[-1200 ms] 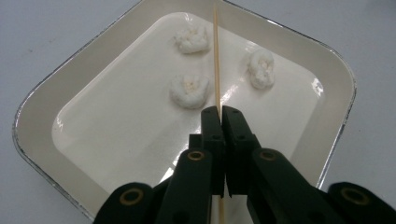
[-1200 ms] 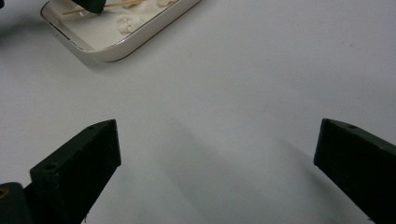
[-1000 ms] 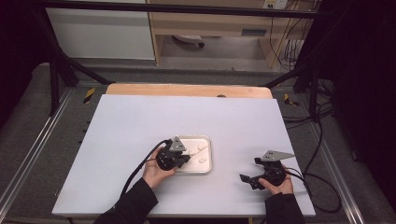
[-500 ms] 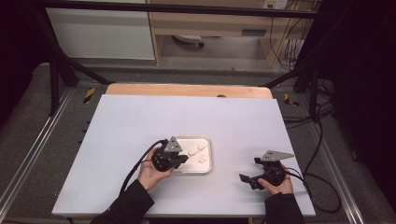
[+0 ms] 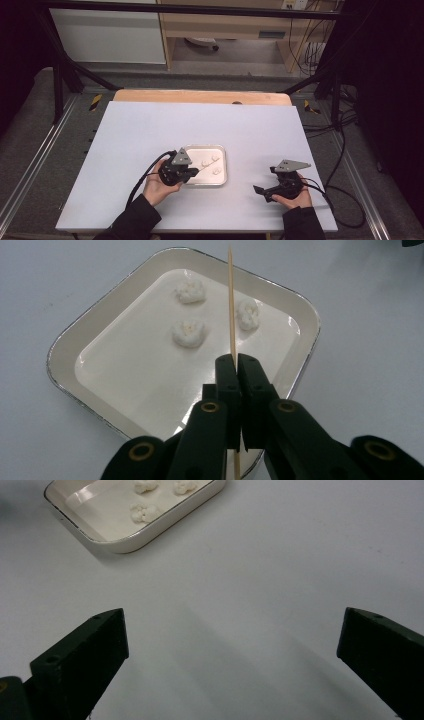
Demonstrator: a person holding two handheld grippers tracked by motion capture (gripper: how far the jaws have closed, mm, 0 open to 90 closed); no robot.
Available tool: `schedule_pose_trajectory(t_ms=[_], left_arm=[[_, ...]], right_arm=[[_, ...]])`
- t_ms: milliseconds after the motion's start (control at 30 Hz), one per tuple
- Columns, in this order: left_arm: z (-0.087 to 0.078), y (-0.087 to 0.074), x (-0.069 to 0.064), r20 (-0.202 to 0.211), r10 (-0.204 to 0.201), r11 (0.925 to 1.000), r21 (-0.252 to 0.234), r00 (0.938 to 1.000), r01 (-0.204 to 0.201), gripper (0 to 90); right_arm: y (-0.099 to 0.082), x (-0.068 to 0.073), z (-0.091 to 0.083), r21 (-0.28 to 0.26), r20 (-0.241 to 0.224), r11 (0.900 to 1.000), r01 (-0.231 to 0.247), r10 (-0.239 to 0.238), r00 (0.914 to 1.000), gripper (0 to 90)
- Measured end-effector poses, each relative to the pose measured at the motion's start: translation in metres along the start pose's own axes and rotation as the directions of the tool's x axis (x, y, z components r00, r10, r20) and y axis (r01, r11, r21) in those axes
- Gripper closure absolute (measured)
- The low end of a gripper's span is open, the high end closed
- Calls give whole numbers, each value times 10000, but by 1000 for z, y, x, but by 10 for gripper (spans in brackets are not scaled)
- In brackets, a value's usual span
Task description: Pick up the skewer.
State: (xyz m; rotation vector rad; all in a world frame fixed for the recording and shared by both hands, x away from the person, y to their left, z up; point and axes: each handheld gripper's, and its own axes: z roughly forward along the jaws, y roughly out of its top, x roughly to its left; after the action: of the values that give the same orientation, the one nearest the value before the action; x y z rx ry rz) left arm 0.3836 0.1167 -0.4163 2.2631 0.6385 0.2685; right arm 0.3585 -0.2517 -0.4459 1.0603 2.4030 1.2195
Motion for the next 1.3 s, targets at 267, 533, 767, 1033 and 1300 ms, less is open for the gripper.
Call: schedule_pose_trajectory(t_ms=[267, 533, 767, 1033, 1300], left_arm=[[-4, 0, 0, 62, 32, 10000, 43, 10000, -32, 883], [-4, 4, -2, 109, 58, 10000, 58, 9999, -59, 883], [-2, 9, -5, 184, 210, 9997, 153, 9996, -213, 883], [0, 18, -10, 288, 467, 9985, 262, 9985, -475, 883], [2, 27, -16, 350, 751, 9963, 392, 9966, -764, 883]], right_arm=[[11, 11, 3, 9, 374, 9979, 651, -651, 9972, 7], [17, 20, 7, 269, 723, 9913, 1289, -1305, 9888, 10], [24, 29, 9, 683, 953, 9751, 2108, -2167, 9716, 17], [35, 41, 9, 920, 1236, 9462, 3101, -3199, 9394, 28], [43, 49, 10, 1182, 1390, 9133, 3897, -4038, 9042, 49]])
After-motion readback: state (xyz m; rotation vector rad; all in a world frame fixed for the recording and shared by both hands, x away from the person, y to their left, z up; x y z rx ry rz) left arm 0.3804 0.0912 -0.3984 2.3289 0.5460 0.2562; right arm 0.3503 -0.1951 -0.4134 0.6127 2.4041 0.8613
